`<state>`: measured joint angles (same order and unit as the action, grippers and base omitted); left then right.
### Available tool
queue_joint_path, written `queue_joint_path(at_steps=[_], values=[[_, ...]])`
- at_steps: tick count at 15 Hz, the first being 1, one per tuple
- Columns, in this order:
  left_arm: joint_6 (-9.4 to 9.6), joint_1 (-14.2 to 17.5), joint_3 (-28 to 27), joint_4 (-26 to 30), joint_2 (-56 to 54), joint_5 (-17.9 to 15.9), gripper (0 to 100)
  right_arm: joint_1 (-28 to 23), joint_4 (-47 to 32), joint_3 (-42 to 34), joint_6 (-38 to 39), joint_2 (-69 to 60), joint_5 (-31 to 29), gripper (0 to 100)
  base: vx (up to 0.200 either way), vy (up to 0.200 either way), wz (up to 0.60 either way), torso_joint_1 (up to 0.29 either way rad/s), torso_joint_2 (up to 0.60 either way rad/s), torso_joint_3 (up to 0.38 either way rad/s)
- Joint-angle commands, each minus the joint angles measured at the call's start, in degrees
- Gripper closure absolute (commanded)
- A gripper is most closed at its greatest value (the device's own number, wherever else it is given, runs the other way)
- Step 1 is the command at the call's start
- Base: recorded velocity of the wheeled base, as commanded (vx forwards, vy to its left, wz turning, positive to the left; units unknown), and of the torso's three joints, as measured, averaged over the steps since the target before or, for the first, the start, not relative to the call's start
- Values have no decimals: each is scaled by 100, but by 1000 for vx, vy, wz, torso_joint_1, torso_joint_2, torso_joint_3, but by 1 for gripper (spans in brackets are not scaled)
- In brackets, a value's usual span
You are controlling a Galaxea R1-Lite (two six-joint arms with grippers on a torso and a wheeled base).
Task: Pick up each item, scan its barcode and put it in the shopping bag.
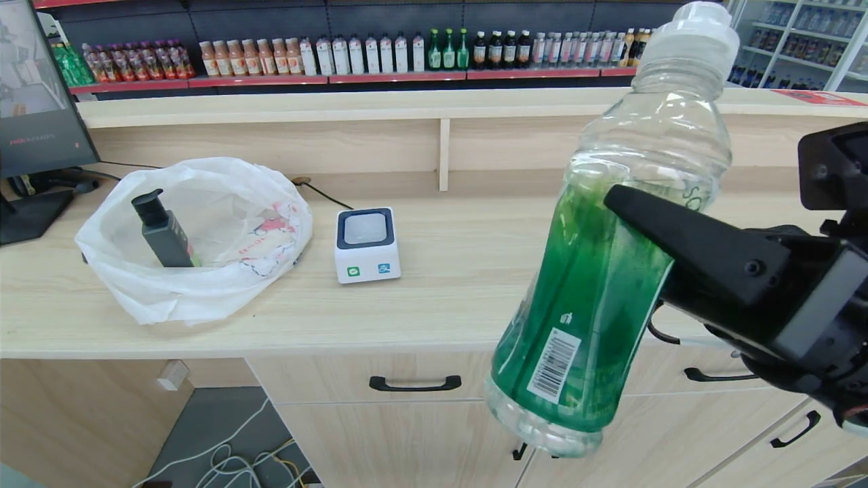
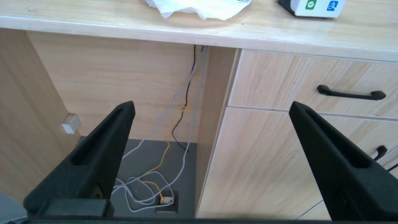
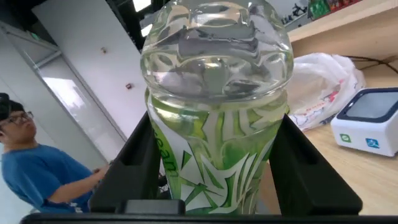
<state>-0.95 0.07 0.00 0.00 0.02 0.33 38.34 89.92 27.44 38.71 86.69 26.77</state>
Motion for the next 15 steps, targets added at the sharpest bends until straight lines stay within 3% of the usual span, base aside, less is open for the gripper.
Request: queue_joint_path(at_steps=[1, 9, 12, 15], values=[[-2, 1, 0, 0, -2, 2, 0, -90, 8, 24, -671, 235, -40, 100, 0, 0, 0, 0, 0, 0], [-2, 1, 0, 0, -2, 2, 0, -151, 8, -186, -2992, 366, -1939, 100, 0, 0, 0, 0, 0, 0], [16, 1, 0, 0, -2, 2, 0, -424, 8, -178, -3449, 402, -2255, 100, 0, 0, 0, 0, 0, 0], [7, 1, 0, 0, -2, 2, 0, -1057, -115, 68, -4415, 542, -2624, 100, 0, 0, 0, 0, 0, 0]])
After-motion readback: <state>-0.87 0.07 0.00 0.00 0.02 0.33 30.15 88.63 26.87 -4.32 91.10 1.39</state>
